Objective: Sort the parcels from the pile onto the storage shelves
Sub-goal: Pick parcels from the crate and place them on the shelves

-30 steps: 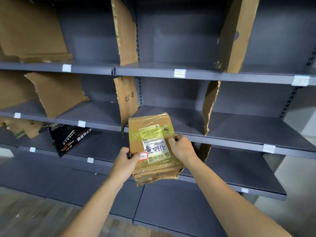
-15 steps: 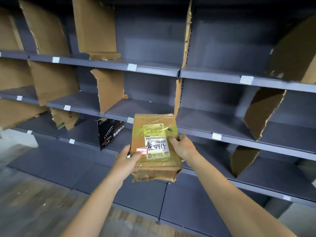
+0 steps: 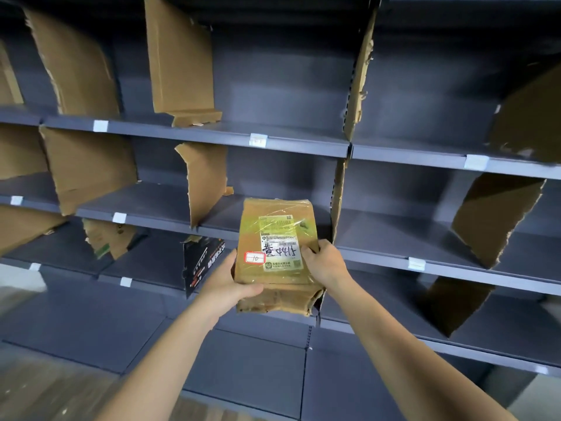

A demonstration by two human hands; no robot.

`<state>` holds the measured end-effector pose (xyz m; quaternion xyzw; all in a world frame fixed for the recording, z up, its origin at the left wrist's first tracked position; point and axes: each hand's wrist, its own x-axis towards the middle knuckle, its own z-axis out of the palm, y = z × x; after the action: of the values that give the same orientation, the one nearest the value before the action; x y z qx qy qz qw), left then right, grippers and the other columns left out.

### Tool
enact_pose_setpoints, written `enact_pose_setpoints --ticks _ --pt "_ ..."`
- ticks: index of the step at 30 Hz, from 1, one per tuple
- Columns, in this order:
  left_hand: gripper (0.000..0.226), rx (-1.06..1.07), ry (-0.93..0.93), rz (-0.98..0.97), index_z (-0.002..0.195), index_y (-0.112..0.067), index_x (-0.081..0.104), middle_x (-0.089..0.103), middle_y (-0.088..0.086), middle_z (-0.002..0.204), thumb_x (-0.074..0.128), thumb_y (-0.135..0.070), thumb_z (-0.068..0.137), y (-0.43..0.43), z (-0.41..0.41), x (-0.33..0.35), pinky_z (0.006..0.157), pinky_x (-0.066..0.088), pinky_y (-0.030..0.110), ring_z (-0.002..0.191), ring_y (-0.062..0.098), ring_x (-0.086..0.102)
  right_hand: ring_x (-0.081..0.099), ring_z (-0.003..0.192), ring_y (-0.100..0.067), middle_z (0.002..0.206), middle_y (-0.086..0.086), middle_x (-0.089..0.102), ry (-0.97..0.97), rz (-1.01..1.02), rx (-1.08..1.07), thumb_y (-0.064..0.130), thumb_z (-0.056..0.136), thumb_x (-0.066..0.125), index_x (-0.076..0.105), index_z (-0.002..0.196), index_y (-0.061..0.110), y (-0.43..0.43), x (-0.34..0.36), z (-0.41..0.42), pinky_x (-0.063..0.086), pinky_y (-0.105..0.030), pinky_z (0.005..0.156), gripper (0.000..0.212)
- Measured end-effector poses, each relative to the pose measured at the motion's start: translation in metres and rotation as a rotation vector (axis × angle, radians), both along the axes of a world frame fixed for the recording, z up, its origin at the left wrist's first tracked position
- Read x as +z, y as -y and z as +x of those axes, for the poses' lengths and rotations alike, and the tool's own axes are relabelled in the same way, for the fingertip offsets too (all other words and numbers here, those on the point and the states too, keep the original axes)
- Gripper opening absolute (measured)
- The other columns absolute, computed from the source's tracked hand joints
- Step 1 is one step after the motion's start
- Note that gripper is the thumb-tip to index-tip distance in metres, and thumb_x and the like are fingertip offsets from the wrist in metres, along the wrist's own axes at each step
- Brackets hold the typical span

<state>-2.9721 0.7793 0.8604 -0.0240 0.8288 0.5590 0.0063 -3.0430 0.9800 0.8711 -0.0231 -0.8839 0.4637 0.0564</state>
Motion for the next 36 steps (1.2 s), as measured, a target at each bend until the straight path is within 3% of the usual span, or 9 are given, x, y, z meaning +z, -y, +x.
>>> enact_pose_setpoints --ticks 8,10,12,16,20,25,30,32,36 --pt "0.055 0.098 -0.053 0.056 0.131 -0.037 0.042 0.059 -0.017 0.113 0.071 -0.017 0.089 0.011 -0.112 0.008 0.090 0.037 0.027 0.106 0.009 0.054 0.059 0.106 -0.021 0.119 -0.002 0.064 -0.008 -0.148 0.047 0.027 0.096 0.057 0.051 0.135 0.009 0.014 -0.004 -0.102 0.045 -0.030 0.085 0.044" --pt "0.052 0.205 -0.090 0.077 0.130 -0.022 0.045 0.060 -0.007 0.114 0.073 -0.019 0.087 0.012 -0.140 0.004 0.088 0.039 0.027 0.106 0.015 0.056 0.058 0.115 -0.021 0.128 -0.002 0.061 -0.024 -0.179 0.063 0.029 0.095 0.060 0.047 0.138 0.012 0.016 -0.006 -0.126 0.045 -0.029 0.091 0.047" --pt "0.044 0.283 -0.144 0.082 0.119 -0.013 0.050 0.063 -0.002 0.106 0.076 -0.020 0.084 0.013 -0.167 -0.001 0.084 0.042 0.028 0.103 0.019 0.061 0.057 0.116 -0.019 0.133 -0.002 0.056 -0.054 -0.194 0.078 0.033 0.094 0.062 0.046 0.138 0.018 0.018 -0.007 -0.146 0.046 -0.030 0.096 0.049" --pt "0.030 0.312 -0.174 0.000 0.102 -0.015 0.053 0.065 0.001 0.100 0.075 -0.025 0.084 0.018 -0.212 -0.005 0.082 0.048 0.034 0.096 0.021 0.062 0.046 0.110 -0.011 0.132 0.001 0.039 -0.061 -0.149 0.101 0.038 0.092 0.064 0.045 0.140 0.022 0.018 -0.009 -0.168 0.041 -0.029 0.103 0.054" --pt "0.021 0.313 -0.230 -0.059 0.103 -0.012 0.064 0.072 0.004 0.096 0.071 -0.021 0.085 0.025 -0.250 -0.006 0.077 0.047 0.031 0.092 0.022 0.065 0.048 0.097 -0.008 0.126 -0.005 0.042 -0.096 -0.080 0.006 0.046 0.085 0.072 0.046 0.133 0.018 0.022 -0.012 -0.193 0.039 -0.022 0.091 0.061" --pt "0.015 0.282 -0.235 -0.084 0.091 -0.012 0.069 0.067 0.005 0.078 0.054 -0.011 0.090 0.030 -0.285 -0.003 0.059 0.038 0.026 0.068 0.018 0.051 0.060 0.105 -0.026 0.126 -0.011 0.054 -0.068 -0.068 -0.129 0.050 0.084 0.071 0.045 0.127 0.013 0.035 -0.008 -0.228 0.050 -0.039 0.092 0.063" --pt "0.027 0.177 -0.209 -0.035 0.105 -0.013 0.070 0.074 0.002 0.097 0.047 -0.008 0.093 0.040 -0.309 0.001 0.086 0.051 0.034 0.093 0.021 0.066 0.064 0.095 -0.029 0.119 -0.012 0.055 -0.090 0.003 -0.212 0.045 0.090 0.064 0.052 0.125 0.014 0.050 -0.006 -0.249 0.054 -0.046 0.090 0.049" --pt "0.031 0.155 -0.219 -0.032 0.105 -0.012 0.070 0.073 0.004 0.101 0.044 -0.004 0.091 0.042 -0.314 0.002 0.089 0.052 0.038 0.097 0.023 0.066 0.065 0.092 -0.030 0.116 -0.014 0.056 -0.100 0.027 -0.232 0.043 0.091 0.062 0.055 0.125 0.013 0.053 -0.007 -0.255 0.056 -0.047 0.087 0.046" --pt "0.041 0.094 -0.193 -0.009 0.110 -0.015 0.069 0.071 0.000 0.104 0.039 0.002 0.088 0.052 -0.325 0.002 0.084 0.050 0.032 0.099 0.021 0.064 0.054 0.102 -0.025 0.123 -0.016 0.053 -0.089 0.116 -0.258 0.036 0.096 0.056 0.053 0.133 0.011 0.064 -0.007 -0.258 0.043 -0.028 0.088 0.045"
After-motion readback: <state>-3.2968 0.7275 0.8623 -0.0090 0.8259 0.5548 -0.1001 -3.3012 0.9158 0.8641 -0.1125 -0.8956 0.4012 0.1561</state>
